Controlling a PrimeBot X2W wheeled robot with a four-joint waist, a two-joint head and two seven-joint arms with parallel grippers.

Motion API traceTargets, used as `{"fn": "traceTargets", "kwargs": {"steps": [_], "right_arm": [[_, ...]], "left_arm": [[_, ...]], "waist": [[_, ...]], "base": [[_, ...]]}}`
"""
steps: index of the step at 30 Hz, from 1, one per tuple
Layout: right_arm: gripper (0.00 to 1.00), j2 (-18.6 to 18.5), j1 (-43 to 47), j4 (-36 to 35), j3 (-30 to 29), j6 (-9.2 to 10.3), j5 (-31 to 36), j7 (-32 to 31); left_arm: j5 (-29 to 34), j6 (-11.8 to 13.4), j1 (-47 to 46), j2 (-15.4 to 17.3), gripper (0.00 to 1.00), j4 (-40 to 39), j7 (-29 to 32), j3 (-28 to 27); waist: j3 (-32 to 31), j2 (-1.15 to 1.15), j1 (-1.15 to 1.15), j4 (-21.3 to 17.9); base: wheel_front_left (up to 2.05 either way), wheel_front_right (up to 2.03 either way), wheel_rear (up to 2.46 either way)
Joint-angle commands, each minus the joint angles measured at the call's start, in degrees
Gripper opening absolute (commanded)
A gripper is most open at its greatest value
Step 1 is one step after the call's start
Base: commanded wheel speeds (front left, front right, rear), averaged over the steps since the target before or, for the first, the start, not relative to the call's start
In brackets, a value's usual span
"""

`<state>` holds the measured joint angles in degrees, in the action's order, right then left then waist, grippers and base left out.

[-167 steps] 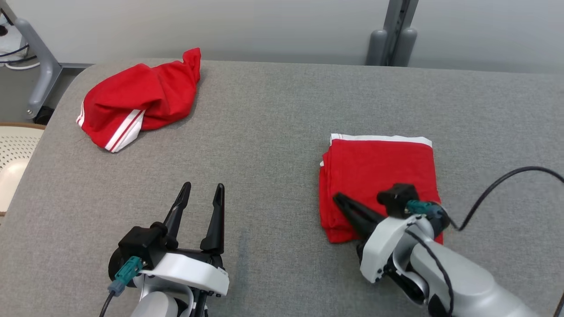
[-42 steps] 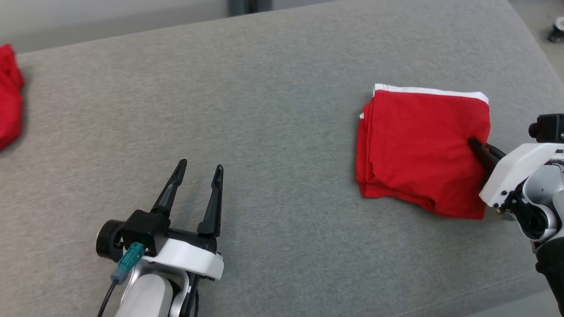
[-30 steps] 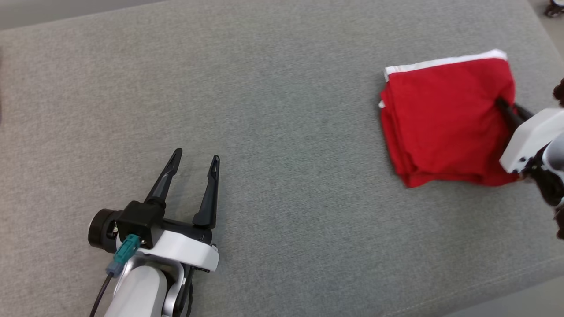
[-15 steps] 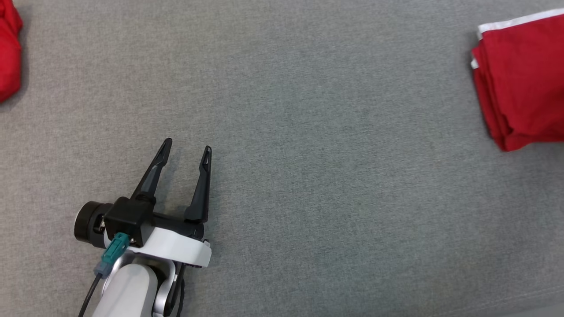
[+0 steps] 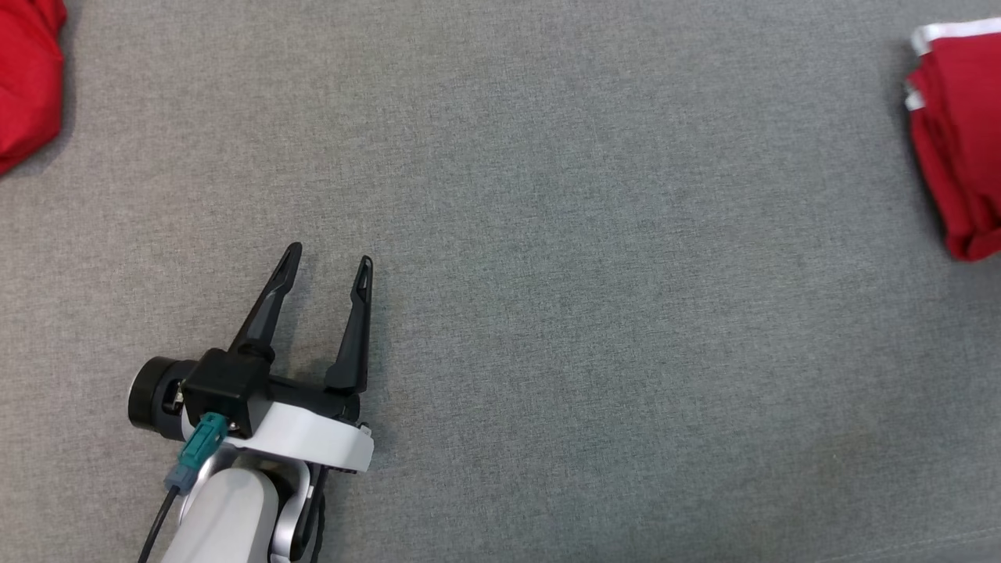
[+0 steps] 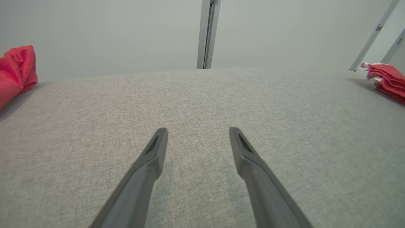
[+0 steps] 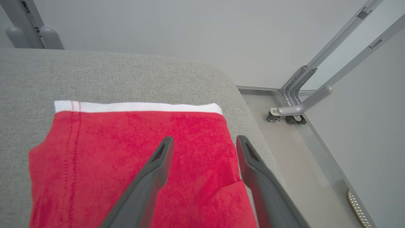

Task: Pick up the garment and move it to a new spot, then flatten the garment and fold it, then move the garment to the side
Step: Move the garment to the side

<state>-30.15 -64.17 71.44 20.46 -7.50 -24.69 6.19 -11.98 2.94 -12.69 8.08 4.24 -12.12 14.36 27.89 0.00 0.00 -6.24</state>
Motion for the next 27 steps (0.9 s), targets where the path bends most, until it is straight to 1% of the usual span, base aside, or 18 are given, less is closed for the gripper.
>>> {"fn": "traceTargets", "kwargs": {"steps": [1,5,9,12,14,15,16,20,23,27], "right_arm": [[1.0,-0.03,-0.63,0.33,0.09,0.01,0.42,1.04],[1.0,1.54,-0.65,0.18,0.59,0.01,0.34,3.6],[1.0,3.34,0.78,-1.86,2.14,0.01,-0.55,5.31],[1.0,4.27,2.25,-4.58,3.65,0.01,-2.31,6.15],[1.0,4.75,3.96,-7.79,5.72,0.01,-3.68,7.18],[1.0,4.75,3.96,-7.79,5.72,0.01,-3.68,7.18],[1.0,5.21,5.54,-9.56,7.31,0.0,-4.22,7.66],[1.0,6.17,8.61,-12.99,9.41,0.0,-5.56,8.28],[1.0,6.97,10.37,-14.64,9.61,0.0,-6.04,8.71],[1.0,8.96,14.23,-18.26,8.14,0.0,-5.88,9.06]], "left_arm": [[0.0,0.25,-0.28,0.14,1.0,0.09,-0.24,0.02],[-0.5,0.31,-0.32,-0.23,1.0,0.66,-0.63,0.19],[-1.08,0.19,-0.34,-0.59,1.0,1.78,-0.97,0.41],[-1.65,0.01,-0.62,-0.82,1.0,2.9,-1.52,0.18],[-2.44,-0.03,-0.8,-1.07,1.0,4.42,-2.03,-0.42],[-2.44,-0.03,-0.8,-1.07,1.0,4.42,-2.03,-0.42],[-2.97,-0.01,-0.83,-1.25,1.0,5.76,-2.26,-0.88],[-4.26,0.15,-0.59,-2.03,1.0,8.59,-2.7,-1.92],[-4.84,0.32,0.09,-2.32,1.0,9.81,-2.9,-2.49],[-5.91,0.76,1.44,-2.87,1.0,11.52,-3.1,-4.09]], "waist": [[-0.2,0.0,0.0,0.0],[-1.34,0.0,0.0,-0.13],[-3.21,0.0,0.0,-0.36],[-5.24,0.0,0.0,-0.35],[-7.54,0.0,0.0,-0.28],[-7.54,0.0,0.0,-0.28],[-9.27,0.0,0.0,-0.14],[-12.88,0.0,0.0,0.58],[-14.59,0.0,0.0,1.0],[-17.62,0.0,0.0,1.96]], "base": [[0.0,0.0,0.0],[0.0,0.0,0.0],[0.0,0.0,0.0],[0.0,0.0,0.0],[0.0,0.0,0.0],[0.0,0.0,0.0],[0.0,0.0,0.0],[0.0,0.0,0.0],[0.0,0.0,0.0],[0.0,0.0,0.0]]}}
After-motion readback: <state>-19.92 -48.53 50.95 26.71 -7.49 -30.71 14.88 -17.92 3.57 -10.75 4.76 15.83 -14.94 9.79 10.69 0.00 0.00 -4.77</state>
